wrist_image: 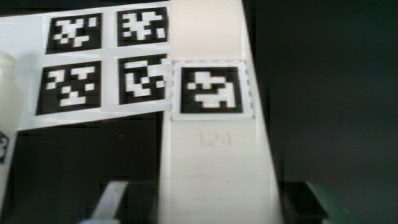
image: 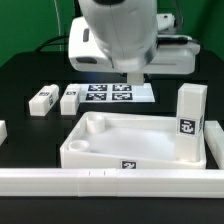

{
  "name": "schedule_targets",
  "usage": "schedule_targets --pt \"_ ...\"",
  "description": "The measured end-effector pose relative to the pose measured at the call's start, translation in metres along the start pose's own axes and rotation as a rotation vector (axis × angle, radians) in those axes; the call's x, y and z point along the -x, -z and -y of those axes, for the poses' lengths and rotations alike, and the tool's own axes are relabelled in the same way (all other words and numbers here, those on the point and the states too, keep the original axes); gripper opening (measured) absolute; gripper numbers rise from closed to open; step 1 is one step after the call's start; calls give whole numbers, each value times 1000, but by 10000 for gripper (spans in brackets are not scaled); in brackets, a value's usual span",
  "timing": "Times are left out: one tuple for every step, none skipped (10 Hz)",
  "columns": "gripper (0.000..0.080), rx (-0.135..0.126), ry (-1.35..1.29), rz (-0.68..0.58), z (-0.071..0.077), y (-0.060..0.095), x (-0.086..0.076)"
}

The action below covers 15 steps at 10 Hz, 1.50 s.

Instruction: Assemble desk

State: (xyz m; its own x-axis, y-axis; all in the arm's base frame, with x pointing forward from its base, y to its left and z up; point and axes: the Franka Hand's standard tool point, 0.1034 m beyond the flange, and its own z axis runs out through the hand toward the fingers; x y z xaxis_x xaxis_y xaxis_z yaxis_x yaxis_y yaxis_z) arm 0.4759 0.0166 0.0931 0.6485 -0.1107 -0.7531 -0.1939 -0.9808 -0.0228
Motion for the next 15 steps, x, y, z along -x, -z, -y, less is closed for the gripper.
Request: schedule_targets --pt "290 -2 0 -24 0 -1 -4" --pt "290 -2 -1 -22 0 -2 -4" --pt "290 -2 0 -27 0 -1 -5" --pt "290 -6 15 -98 0 12 -13" --pt "290 -15 23 -180 1 33 -14" --pt "290 -22 25 -224 0 48 -10" --pt "290 -28 27 -293 -2 65 -14" --pt "290 -33 30 -354 -1 79 -16" --pt "290 -35 31 -426 1 80 -21" --pt "290 -38 31 -510 1 81 -23" --pt "290 -40 31 -577 1 82 -23" --pt "290 -41 31 -647 2 84 -26" --pt "290 -42 32 -721 2 90 -27" --pt "290 -48 36 -767 3 105 -24" --pt "290 -53 38 -821 3 123 -24"
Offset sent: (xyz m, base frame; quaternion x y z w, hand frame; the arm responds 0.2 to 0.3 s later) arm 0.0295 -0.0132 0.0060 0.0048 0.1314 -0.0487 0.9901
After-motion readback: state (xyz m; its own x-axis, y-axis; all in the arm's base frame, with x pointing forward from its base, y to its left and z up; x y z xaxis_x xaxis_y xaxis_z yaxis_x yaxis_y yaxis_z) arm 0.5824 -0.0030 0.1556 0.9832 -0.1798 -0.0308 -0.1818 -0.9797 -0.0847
